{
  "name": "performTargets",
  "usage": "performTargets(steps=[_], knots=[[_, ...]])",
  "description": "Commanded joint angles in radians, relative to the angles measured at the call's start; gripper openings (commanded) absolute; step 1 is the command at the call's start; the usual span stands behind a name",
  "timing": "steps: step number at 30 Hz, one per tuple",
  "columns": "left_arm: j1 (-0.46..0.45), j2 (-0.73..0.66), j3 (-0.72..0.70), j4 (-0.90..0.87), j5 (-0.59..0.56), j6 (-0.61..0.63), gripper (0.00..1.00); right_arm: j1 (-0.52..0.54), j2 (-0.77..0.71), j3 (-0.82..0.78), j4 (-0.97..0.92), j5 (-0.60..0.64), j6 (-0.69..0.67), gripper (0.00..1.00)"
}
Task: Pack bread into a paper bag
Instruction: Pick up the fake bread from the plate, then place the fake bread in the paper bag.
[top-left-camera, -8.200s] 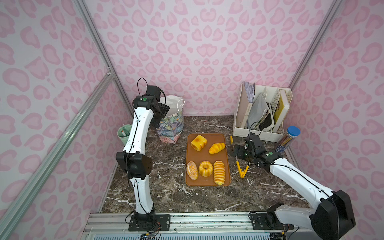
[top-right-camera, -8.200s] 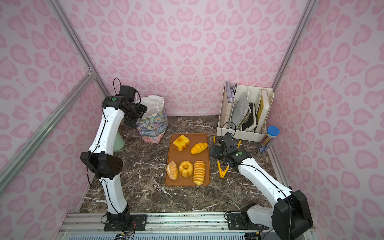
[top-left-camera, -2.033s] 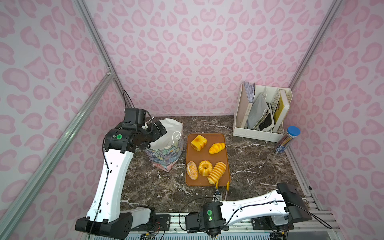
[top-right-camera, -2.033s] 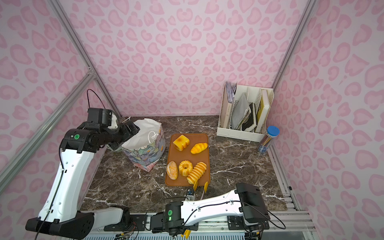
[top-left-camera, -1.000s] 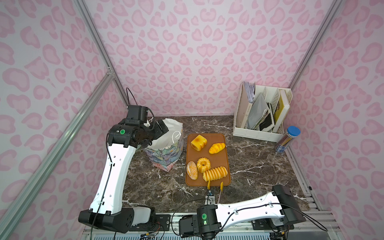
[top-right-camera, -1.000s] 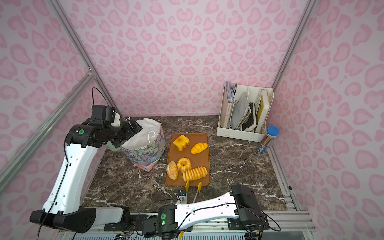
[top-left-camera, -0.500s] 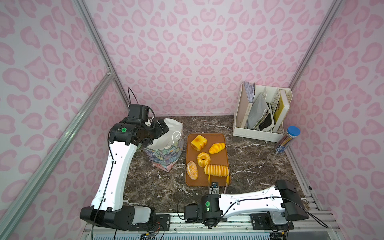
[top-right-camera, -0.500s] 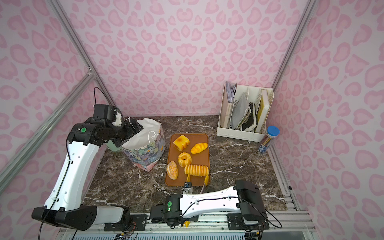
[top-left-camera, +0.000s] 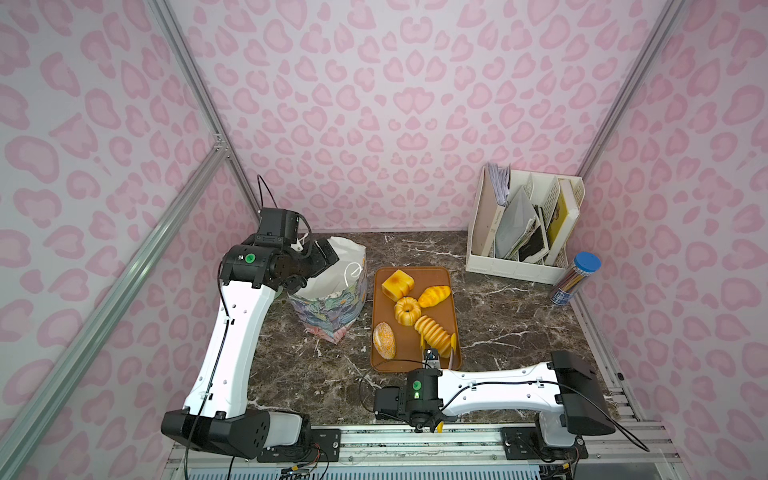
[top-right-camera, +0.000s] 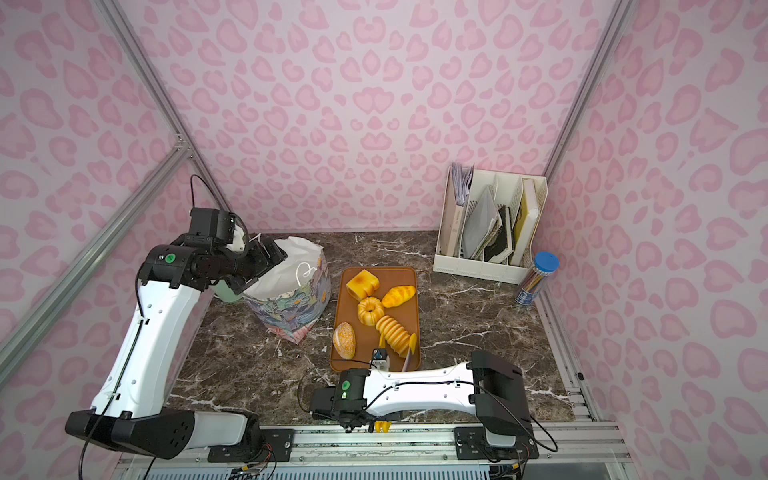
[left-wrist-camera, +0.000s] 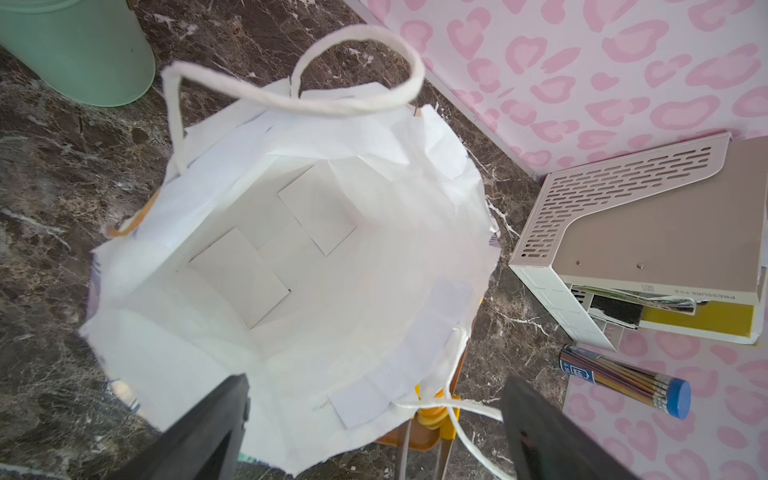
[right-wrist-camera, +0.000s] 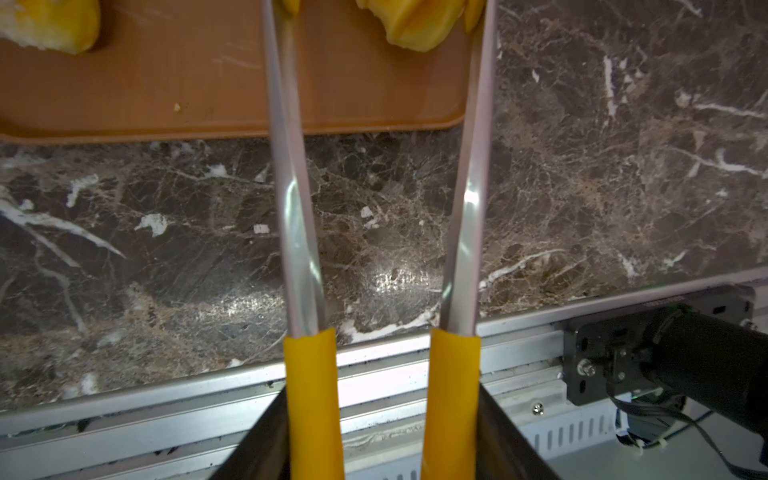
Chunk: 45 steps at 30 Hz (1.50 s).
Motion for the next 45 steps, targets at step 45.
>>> performTargets(steps=[45], knots=[[-0.006, -0.068, 0.25, -0.028, -0.17, 0.116, 0.99, -0.117, 0.046, 0.825, -0.033, 0.322, -0.687, 0.2]])
